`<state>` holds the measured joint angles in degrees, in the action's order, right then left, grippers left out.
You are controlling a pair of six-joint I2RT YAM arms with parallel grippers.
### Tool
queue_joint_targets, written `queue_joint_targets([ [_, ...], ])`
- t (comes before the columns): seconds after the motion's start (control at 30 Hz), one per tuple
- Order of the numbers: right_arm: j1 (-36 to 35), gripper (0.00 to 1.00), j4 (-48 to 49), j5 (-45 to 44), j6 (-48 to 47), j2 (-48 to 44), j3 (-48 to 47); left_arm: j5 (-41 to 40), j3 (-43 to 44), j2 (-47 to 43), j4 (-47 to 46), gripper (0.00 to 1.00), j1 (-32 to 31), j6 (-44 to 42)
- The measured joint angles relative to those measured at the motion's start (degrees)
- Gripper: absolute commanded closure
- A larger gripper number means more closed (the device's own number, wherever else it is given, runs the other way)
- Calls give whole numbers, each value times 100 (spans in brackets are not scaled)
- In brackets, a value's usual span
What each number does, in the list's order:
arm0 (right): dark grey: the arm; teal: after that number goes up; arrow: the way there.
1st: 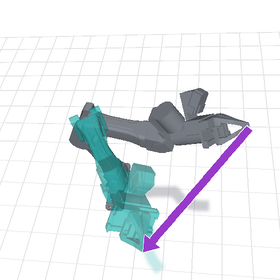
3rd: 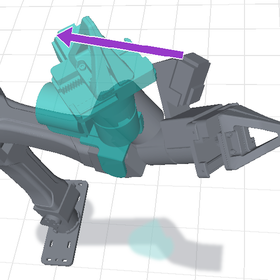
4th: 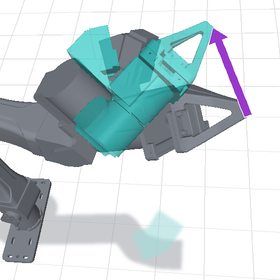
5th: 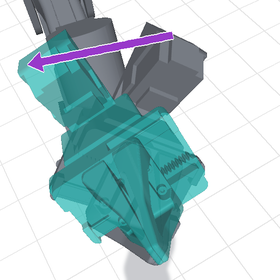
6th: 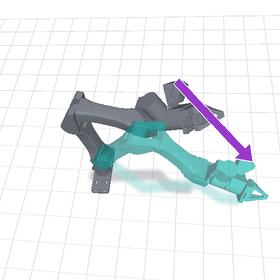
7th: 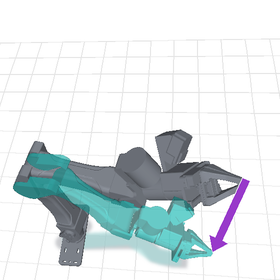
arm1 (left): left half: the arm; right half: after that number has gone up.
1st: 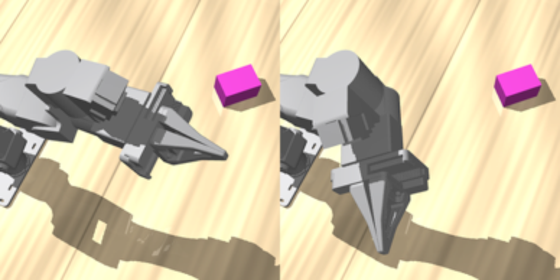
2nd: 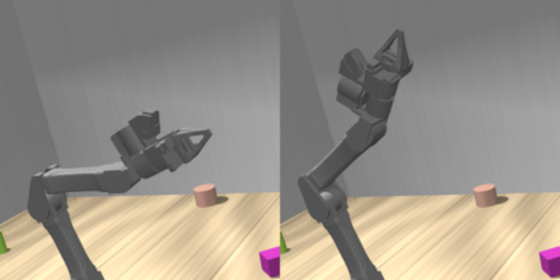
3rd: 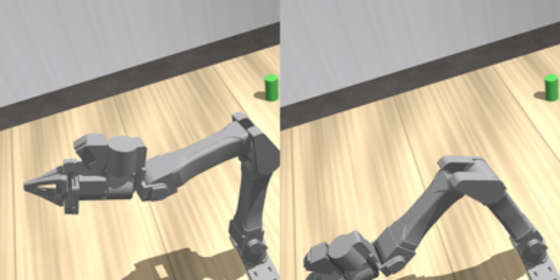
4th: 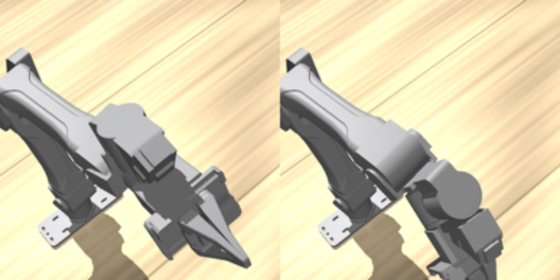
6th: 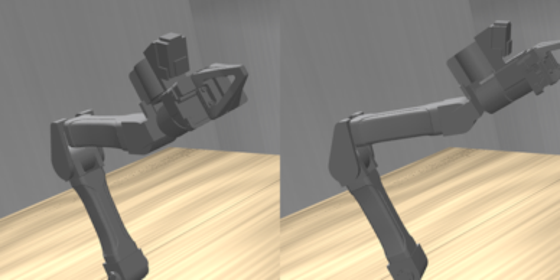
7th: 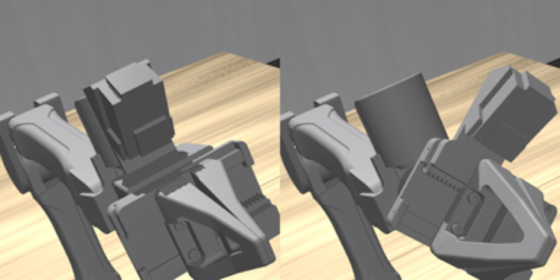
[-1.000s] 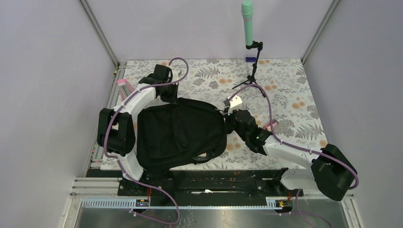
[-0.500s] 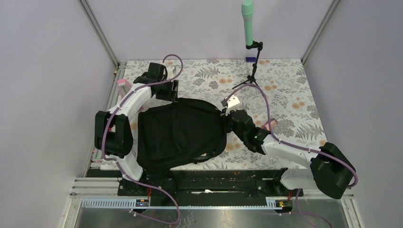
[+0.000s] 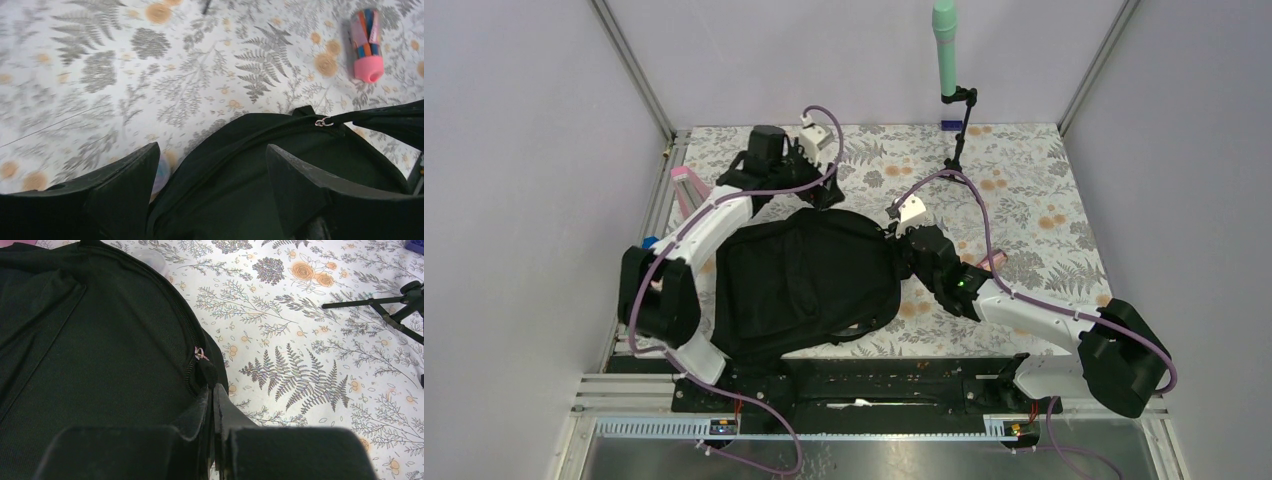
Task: Pack the student bag
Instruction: Zip the student bag at the center of the board.
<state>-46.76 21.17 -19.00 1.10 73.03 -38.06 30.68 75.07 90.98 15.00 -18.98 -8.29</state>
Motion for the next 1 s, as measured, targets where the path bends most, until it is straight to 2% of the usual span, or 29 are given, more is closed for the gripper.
queue_joint_targets([
  [0.2,0,100,0,2,2,0,0,614,367,1047,186,18,-223,-269],
  [0.37,0,100,-2,4,2,0,0,903,409,1318,326,19,-334,-341],
  [0.5,0,100,0,15,4,0,0,940,627,1432,354,25,-415,-358],
  [0.67,0,100,0,22,4,0,0,949,933,1692,380,37,-501,-352],
  [0.73,0,100,0,24,4,0,0,962,960,1784,407,37,-542,-352],
  [0.87,0,100,0,24,4,0,0,1012,968,1867,505,29,-608,-367],
  [1.0,0,100,0,22,4,-2,2,1060,968,1882,586,28,-647,-396],
])
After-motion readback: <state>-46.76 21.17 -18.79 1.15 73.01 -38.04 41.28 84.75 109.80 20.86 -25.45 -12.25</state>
